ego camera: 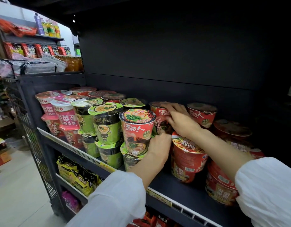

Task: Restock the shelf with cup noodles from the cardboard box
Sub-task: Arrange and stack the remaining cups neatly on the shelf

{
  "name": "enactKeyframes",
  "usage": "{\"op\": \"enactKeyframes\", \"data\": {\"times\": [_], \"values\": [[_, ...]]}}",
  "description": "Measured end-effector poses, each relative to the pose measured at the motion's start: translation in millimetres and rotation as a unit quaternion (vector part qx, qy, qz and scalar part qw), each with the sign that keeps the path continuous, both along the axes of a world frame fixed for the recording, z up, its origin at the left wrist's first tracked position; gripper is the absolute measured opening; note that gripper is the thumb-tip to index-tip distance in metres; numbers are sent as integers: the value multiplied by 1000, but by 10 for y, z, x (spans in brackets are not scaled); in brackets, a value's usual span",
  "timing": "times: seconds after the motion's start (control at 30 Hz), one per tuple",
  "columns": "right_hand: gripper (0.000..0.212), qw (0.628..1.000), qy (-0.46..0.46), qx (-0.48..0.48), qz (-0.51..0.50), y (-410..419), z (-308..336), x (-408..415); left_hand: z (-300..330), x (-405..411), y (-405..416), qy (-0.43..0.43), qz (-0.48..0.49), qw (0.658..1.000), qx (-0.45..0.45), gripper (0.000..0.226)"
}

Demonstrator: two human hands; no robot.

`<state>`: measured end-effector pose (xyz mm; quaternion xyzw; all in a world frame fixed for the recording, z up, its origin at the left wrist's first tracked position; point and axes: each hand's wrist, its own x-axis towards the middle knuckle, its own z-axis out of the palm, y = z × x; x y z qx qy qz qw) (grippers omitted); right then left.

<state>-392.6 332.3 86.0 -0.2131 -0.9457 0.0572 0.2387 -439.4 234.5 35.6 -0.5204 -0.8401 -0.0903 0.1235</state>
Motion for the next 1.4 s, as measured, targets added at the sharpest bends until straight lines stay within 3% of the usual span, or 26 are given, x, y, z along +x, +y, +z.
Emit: {"op": "enactKeyframes", "data": {"times": [0.2,0.47,0.57,0.7,1.0,1.27,1.4], "values": [[58,999,6,37,-23,78,-73,6,11,31,-71,-25,15,999,-15,30],[69,999,-7,43,1,64,-58,62,-23,79,-177,103,-9,985,-137,33],[67,989,3,126,-73,-7,-27,78,-27,65,-195,127,4,980,-154,31],[60,978,-17,197,-71,-11,-1,92,-16,57,-245,137,9,977,-161,33],[53,1000,5,7,4,116,-54,102,-13,50,-340,117,1,983,-144,44],[53,1000,7,25,2,85,-53,86,39,117,-344,55,6,994,-94,32],[53,1000,-3,25,0,73,-22,97,-9,100,-244,96,20,993,-69,31]]}}
